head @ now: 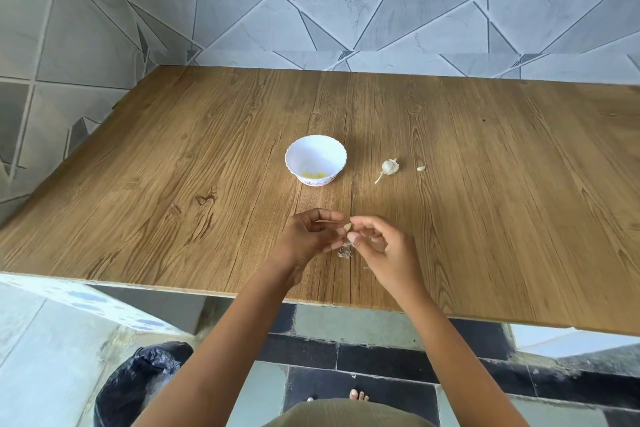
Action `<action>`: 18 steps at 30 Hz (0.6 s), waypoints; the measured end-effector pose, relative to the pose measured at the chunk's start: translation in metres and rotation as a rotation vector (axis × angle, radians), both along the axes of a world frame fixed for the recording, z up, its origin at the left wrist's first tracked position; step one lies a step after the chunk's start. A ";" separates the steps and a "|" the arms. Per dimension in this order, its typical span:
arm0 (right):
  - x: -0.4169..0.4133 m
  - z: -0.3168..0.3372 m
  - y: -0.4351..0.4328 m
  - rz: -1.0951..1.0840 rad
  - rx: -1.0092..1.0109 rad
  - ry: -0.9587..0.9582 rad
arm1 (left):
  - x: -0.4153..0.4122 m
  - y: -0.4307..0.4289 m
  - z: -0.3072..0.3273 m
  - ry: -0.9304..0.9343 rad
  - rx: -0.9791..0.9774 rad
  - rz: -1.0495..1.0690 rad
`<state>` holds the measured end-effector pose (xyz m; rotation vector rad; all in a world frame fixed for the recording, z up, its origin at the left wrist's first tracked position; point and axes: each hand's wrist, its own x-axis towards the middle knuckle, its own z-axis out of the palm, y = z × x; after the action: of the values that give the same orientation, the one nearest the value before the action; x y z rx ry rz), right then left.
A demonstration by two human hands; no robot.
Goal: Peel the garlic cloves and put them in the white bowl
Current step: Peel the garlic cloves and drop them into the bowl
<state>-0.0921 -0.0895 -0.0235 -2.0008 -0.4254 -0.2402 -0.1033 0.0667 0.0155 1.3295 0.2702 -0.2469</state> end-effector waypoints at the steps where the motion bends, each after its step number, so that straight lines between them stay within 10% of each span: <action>1: 0.000 0.000 0.000 0.010 0.003 -0.022 | 0.000 0.000 0.000 0.002 -0.006 0.007; 12: 0.002 0.001 -0.004 -0.121 -0.300 -0.552 | -0.002 -0.001 0.005 0.006 0.034 0.011; 18: -0.002 0.002 -0.001 -0.161 -0.209 -0.492 | -0.003 -0.003 0.005 0.019 -0.012 0.027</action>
<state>-0.0944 -0.0908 -0.0215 -2.1758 -0.6178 -0.8279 -0.1067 0.0637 0.0204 1.3110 0.3018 -0.2381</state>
